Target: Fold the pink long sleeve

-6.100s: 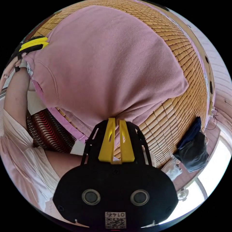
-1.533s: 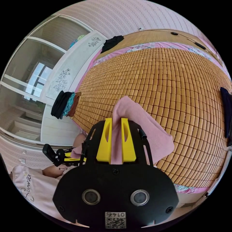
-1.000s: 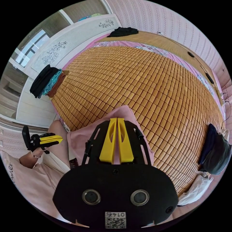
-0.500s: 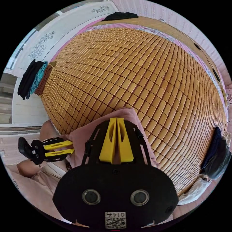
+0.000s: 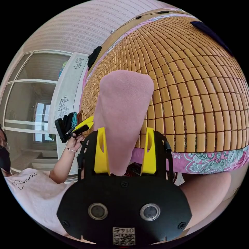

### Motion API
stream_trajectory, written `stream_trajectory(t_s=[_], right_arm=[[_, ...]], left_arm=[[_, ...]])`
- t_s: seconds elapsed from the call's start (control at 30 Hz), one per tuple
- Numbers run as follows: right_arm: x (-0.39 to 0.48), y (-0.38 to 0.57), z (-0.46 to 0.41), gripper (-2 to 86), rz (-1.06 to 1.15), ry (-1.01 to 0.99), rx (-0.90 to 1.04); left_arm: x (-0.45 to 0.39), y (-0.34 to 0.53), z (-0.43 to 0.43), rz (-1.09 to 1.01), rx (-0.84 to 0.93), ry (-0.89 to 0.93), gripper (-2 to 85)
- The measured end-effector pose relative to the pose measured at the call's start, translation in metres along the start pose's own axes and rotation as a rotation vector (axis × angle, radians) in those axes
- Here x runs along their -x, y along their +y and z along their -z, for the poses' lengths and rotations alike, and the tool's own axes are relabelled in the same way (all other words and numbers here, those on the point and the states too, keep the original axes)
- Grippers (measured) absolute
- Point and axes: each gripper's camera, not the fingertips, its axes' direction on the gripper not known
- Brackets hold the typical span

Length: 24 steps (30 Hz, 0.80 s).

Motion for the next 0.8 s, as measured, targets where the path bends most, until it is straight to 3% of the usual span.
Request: stream_trajectory(t_s=[0.17, 0.43, 0.6, 0.67, 0.8], right_arm=[[-0.019, -0.01, -0.006, 11.2, -0.067, -0.006, 0.083], [-0.043, -0.003, 0.0, 9.7, -0.01, -0.077, 0.06], [-0.044, -0.004, 0.004, 10.2, -0.009, -0.095, 0.075], [-0.043, -0.004, 0.006, 10.8, -0.029, -0.114, 0.076], [-0.031, -0.002, 0.013, 10.7, -0.02, -0.083, 0.072]], left_arm=[[-0.012, -0.011, -0.011, -0.096, 0.074, 0.011, 18.6], [-0.005, -0.015, -0.024, -0.12, 0.164, 0.058, 20.2], [0.002, 0.0, -0.016, -0.098, 0.152, 0.096, 16.6], [0.001, 0.008, -0.012, -0.11, 0.148, 0.209, 11.8], [-0.005, 0.034, 0.007, -0.054, 0.091, 0.162, 7.9]])
